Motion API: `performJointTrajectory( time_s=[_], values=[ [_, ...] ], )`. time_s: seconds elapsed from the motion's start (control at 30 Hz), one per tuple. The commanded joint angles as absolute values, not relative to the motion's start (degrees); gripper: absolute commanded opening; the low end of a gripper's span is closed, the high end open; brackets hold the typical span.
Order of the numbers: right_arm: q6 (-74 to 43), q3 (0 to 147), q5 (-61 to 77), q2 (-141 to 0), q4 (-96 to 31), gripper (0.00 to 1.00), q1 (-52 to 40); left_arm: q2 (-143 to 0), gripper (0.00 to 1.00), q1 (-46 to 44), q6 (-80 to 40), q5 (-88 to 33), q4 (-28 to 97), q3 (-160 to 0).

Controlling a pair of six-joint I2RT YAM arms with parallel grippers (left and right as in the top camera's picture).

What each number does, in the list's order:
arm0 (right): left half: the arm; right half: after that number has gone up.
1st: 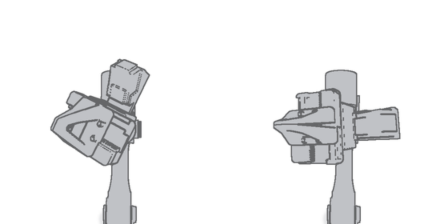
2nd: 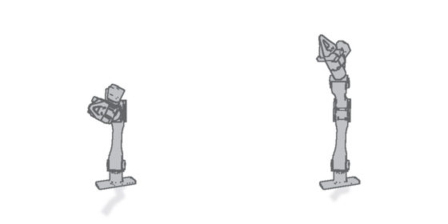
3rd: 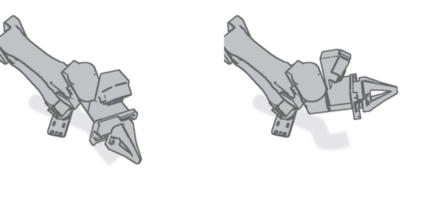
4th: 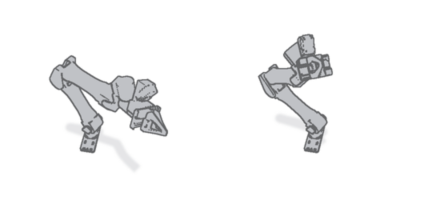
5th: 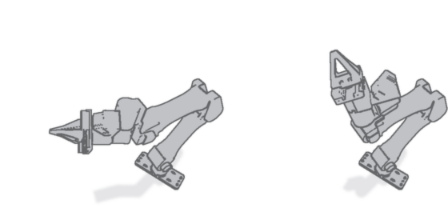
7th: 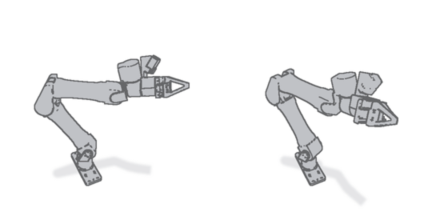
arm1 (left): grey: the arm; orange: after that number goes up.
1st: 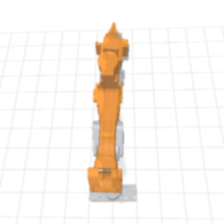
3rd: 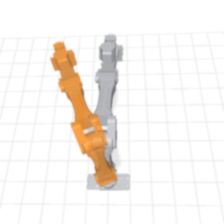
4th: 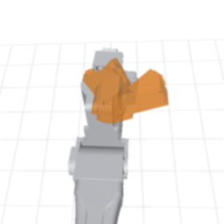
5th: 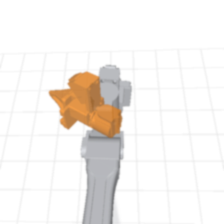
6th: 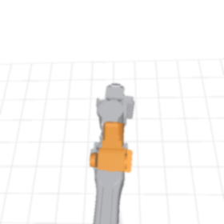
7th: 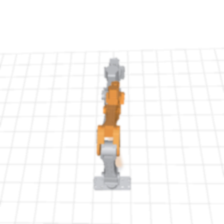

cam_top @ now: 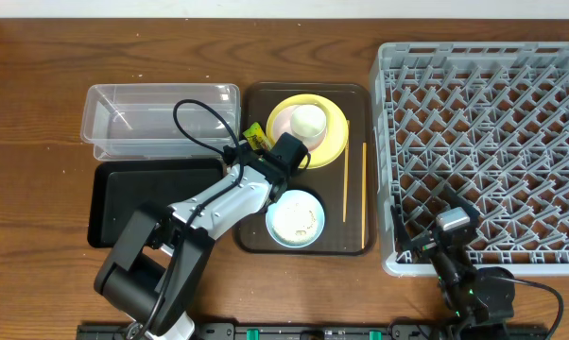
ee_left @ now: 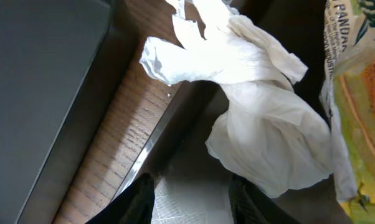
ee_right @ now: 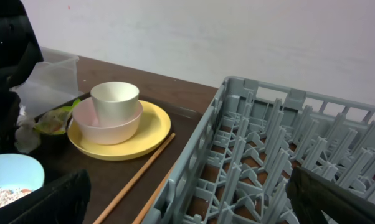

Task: Sort waste into correct bins and load items into the dishwasher rack
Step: 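Lower the left gripper and close it on the white tissue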

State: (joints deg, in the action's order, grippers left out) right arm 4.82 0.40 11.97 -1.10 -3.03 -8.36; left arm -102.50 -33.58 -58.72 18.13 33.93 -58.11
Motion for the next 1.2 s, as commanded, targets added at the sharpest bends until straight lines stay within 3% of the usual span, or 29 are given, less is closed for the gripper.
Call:
performJointTrajectory(
  time_s=[0.0, 0.57, 1.17],
  values=[
    [4.75, 0.32, 12.05, -0.93, -3.22, 0.99, -8.32, -100.60, 0.43, -33.56, -59.00, 18.48, 34.26, -58.63],
    [4.75, 0.32, 12.05, -0.93, -3.22, 0.99, -8.32, -91.53, 0.59, -33.39, -58.81, 20.25, 33.63, -58.63],
    [4.75, 0.32, 12.05, -0.93, -3.22, 0.99, -8.32, -95.07, 0.59, -33.41, -58.83, 20.23, 33.56, -58.50]
  ],
)
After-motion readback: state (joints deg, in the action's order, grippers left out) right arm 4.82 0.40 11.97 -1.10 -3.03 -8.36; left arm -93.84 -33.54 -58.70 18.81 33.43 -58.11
